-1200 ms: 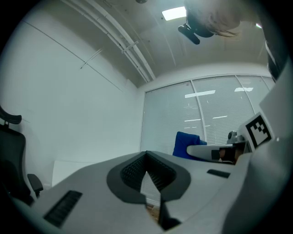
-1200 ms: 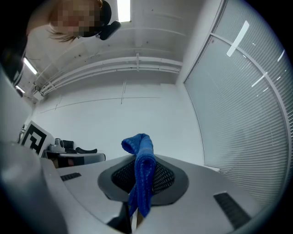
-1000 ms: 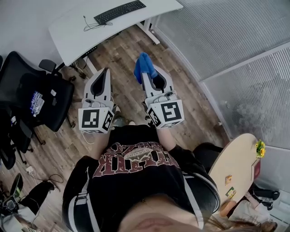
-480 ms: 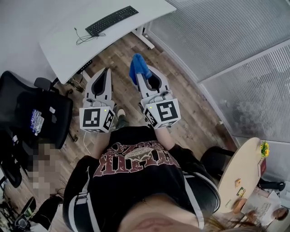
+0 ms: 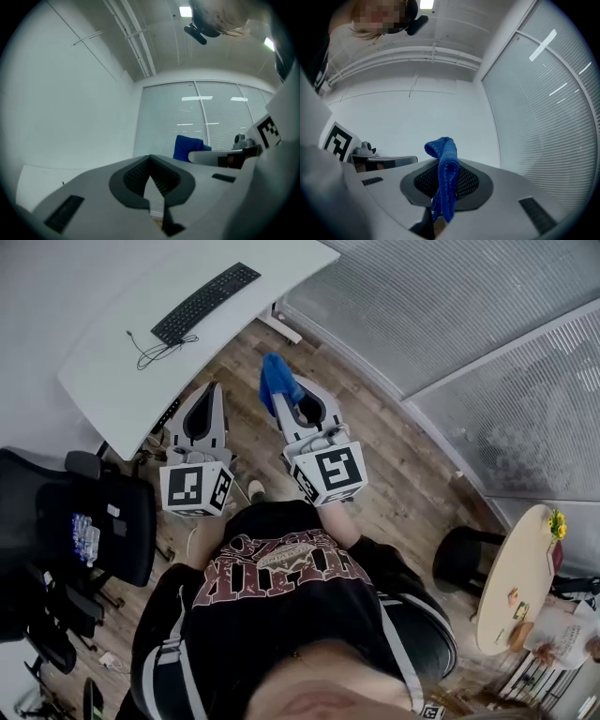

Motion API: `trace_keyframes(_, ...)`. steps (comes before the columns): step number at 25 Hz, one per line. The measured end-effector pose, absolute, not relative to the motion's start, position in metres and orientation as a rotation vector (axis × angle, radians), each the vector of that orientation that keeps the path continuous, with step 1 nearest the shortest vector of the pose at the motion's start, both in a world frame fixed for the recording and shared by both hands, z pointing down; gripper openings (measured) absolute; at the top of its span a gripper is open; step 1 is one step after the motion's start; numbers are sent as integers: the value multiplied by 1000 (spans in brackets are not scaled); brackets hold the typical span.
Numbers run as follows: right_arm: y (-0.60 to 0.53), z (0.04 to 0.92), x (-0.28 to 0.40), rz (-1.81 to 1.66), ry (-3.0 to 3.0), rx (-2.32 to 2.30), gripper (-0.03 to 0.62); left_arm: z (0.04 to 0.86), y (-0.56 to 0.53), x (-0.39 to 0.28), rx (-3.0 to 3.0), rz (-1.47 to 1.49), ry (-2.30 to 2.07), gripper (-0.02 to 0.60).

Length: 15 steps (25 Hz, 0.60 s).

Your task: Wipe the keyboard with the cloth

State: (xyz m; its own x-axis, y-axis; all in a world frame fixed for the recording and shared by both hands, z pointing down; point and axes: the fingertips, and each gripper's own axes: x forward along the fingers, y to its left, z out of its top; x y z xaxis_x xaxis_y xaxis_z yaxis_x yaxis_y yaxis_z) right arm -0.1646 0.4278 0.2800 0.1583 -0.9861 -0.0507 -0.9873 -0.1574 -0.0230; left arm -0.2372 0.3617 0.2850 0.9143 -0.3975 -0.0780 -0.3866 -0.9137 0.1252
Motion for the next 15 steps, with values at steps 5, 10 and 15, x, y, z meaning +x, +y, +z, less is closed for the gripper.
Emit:
trace_keyframes(5,406,281,-160,42,1970,-2368,64,286,340,-229,2986,-146,-562,29)
trace_keyframes(10,392,285,-161,25,1957,-2382,64,288,324,-228,2991,-123,-540,29)
trace_keyframes(15,377,288,-153,-2,1964,-2389,64,291,309,-220,2979,-116,-534,29)
